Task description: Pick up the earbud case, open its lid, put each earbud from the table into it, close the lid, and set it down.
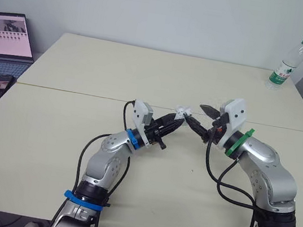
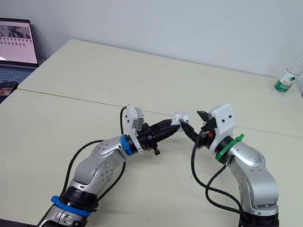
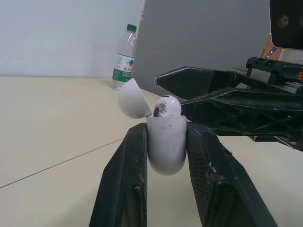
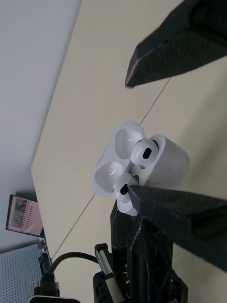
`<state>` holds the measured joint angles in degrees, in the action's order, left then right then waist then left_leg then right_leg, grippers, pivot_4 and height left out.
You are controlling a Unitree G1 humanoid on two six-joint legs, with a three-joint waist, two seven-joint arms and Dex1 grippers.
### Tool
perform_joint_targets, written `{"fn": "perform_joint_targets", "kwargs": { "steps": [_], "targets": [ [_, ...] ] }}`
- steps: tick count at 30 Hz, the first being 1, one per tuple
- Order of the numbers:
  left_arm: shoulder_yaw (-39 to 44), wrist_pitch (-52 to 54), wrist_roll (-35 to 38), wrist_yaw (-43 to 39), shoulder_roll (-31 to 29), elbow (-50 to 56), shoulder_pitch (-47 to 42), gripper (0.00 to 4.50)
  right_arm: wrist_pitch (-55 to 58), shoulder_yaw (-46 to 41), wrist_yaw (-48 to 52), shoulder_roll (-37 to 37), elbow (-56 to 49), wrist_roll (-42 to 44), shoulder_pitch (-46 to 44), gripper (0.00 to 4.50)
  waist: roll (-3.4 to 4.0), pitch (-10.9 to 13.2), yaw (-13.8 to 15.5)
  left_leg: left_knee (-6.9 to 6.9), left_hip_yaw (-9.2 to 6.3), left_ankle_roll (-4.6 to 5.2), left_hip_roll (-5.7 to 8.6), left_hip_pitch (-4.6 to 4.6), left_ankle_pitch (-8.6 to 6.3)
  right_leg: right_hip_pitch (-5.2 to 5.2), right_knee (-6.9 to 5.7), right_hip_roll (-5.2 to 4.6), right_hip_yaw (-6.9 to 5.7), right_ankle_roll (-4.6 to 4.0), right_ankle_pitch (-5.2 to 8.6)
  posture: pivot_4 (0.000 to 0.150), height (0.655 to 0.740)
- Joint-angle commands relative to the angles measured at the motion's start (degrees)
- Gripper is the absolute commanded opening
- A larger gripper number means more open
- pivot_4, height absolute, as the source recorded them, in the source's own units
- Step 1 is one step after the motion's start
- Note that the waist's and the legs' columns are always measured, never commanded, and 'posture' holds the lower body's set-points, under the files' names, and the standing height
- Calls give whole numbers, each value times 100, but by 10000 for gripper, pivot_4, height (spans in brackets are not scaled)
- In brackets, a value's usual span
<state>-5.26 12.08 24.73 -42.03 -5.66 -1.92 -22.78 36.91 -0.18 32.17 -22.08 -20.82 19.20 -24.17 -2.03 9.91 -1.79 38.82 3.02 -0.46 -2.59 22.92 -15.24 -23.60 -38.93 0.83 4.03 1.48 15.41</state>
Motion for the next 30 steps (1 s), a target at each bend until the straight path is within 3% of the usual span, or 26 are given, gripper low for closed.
{"fn": "perform_joint_targets", "kwargs": {
  "steps": [1,8,13,16,18,26,30],
  "targets": [
    [-19,-121,99,-65,64,342,-66,8352,-108,-149,23,-1,-101,195,-127,44574,0,0,0,0,1,0,0,0,0,0,1,0,0,0,0,1500,7362],
    [14,-112,100,-99,24,351,-33,8352,148,-678,355,-195,-140,1000,-391,44574,0,0,0,-1,0,0,0,0,0,0,1,0,0,0,0,1500,7362],
    [117,42,419,-346,-16,406,-57,8352,574,-1218,457,-505,457,1594,-808,44574,0,0,-1,-1,3,0,0,0,0,0,3,0,0,0,0,1500,7362],
    [326,565,1091,-514,-41,545,-142,8352,844,-1557,588,-741,1066,1924,-1022,38402,-1,1,-2,-1,3,0,-1,1,0,0,3,0,1,-1,0,1500,7362],
    [389,820,1363,-628,-103,614,-169,8352,995,-1643,668,-869,1302,2076,-1074,31748,-1,1,-4,-3,0,1,-1,2,0,0,6,0,1,-1,0,1500,7362],
    [330,1648,1862,-1194,-518,666,-261,8352,2169,-1142,1428,-1469,1414,2688,-969,1123,0,1,-9,-9,2,1,-1,2,-1,-2,8,2,1,0,1,1500,7362],
    [316,1890,1953,-1432,-638,622,-345,8352,2554,-1027,1522,-1418,1288,3014,-1010,478,0,2,-9,-8,1,1,-2,2,-1,-3,7,2,1,10,7,1500,7362]
  ]
}}
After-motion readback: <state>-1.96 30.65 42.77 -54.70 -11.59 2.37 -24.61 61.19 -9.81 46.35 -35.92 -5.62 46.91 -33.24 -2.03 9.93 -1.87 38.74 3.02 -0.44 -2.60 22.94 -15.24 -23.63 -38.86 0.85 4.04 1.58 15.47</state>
